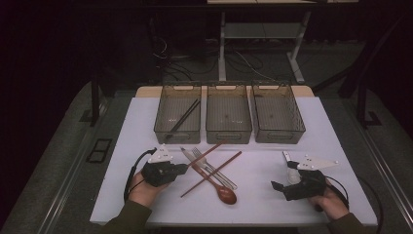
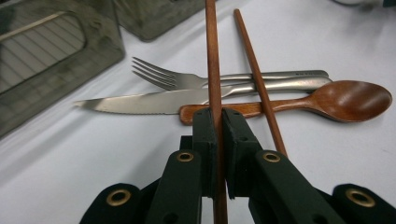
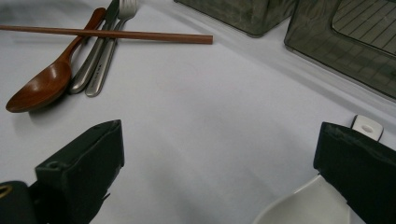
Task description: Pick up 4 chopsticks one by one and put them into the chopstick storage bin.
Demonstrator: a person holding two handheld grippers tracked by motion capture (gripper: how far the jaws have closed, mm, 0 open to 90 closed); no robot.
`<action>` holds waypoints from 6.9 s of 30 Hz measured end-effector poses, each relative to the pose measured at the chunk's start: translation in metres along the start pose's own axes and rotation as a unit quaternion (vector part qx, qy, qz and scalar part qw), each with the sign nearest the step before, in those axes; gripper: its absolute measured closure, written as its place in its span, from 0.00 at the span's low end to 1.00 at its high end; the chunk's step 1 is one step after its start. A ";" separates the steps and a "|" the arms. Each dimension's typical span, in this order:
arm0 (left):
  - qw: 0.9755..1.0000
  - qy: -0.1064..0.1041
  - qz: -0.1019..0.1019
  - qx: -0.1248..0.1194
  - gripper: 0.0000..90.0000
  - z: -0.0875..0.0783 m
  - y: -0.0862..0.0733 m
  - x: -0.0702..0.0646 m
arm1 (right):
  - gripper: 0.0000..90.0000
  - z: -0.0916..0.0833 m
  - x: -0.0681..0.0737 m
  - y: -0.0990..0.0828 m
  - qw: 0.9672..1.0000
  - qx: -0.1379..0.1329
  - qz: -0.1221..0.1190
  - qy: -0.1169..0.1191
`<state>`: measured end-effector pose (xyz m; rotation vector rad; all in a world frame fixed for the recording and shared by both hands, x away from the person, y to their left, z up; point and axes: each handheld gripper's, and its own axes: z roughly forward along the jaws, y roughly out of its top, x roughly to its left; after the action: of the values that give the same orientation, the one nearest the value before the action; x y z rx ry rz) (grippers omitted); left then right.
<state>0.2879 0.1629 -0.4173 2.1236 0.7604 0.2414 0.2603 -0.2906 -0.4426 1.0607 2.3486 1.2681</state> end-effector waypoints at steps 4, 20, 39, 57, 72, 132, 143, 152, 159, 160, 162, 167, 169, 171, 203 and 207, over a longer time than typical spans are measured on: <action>1.000 0.006 -0.005 -0.007 0.93 -0.005 -0.001 0.005 | 0.02 0.000 0.000 0.000 1.000 0.001 0.000 0.000; 0.999 0.027 -0.024 -0.031 0.93 -0.022 -0.003 0.019 | 0.02 0.000 0.000 0.000 1.000 0.001 0.001 0.000; 0.997 0.056 -0.041 -0.043 0.93 -0.031 0.000 0.043 | 0.02 0.001 0.000 0.000 1.000 0.001 0.001 0.000; 0.994 0.079 -0.055 -0.057 0.93 -0.029 0.021 0.075 | 0.02 0.001 -0.001 0.000 1.000 0.001 0.001 -0.002; 0.992 0.086 -0.060 -0.067 0.93 -0.013 0.054 0.100 | 0.02 0.002 -0.001 0.000 1.000 0.005 0.002 -0.003; 0.990 0.099 -0.080 -0.054 0.45 0.023 0.083 0.128 | 0.02 0.004 -0.002 -0.002 1.000 0.009 0.009 -0.009; 0.995 0.070 -0.059 -0.034 0.29 0.013 0.077 0.102 | 0.02 0.002 -0.002 -0.001 1.000 0.005 0.005 -0.007; 0.998 0.049 -0.043 -0.026 0.23 0.011 0.070 0.076 | 0.02 0.001 -0.001 -0.001 1.000 0.004 0.007 -0.009; 0.999 0.039 -0.023 -0.015 0.19 0.012 0.058 0.054 | 0.02 0.001 -0.001 -0.001 1.000 0.003 0.006 -0.008; 0.999 0.038 -0.025 -0.017 0.18 0.012 0.056 0.051 | 0.02 0.001 -0.001 -0.001 1.000 0.003 0.005 -0.008; 0.999 0.030 -0.026 -0.018 0.18 0.012 0.052 0.045 | 0.02 0.001 -0.001 -0.001 1.000 0.003 0.005 -0.008; 0.999 0.028 -0.021 -0.022 0.17 0.010 0.044 0.033 | 0.02 0.001 -0.001 -0.001 1.000 0.003 0.005 -0.007; 0.999 0.027 -0.019 -0.025 0.17 0.009 0.040 0.029 | 0.02 0.001 -0.001 -0.001 1.000 0.002 0.006 -0.007; 0.999 0.024 -0.019 -0.029 0.16 0.008 0.037 0.025 | 0.02 0.001 -0.001 -0.001 1.000 0.002 0.005 -0.007; 0.999 -0.038 -0.017 -0.012 0.44 0.031 0.009 -0.020 | 0.02 0.003 0.002 -0.001 1.000 0.004 0.005 -0.003; 0.999 -0.051 -0.013 0.004 0.54 0.038 0.009 -0.023 | 0.02 0.003 0.002 -0.001 1.000 0.004 0.004 -0.003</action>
<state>0.2892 0.1203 -0.4322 2.1148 0.7287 0.1160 0.2604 -0.2877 -0.4449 1.0761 2.3495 1.2585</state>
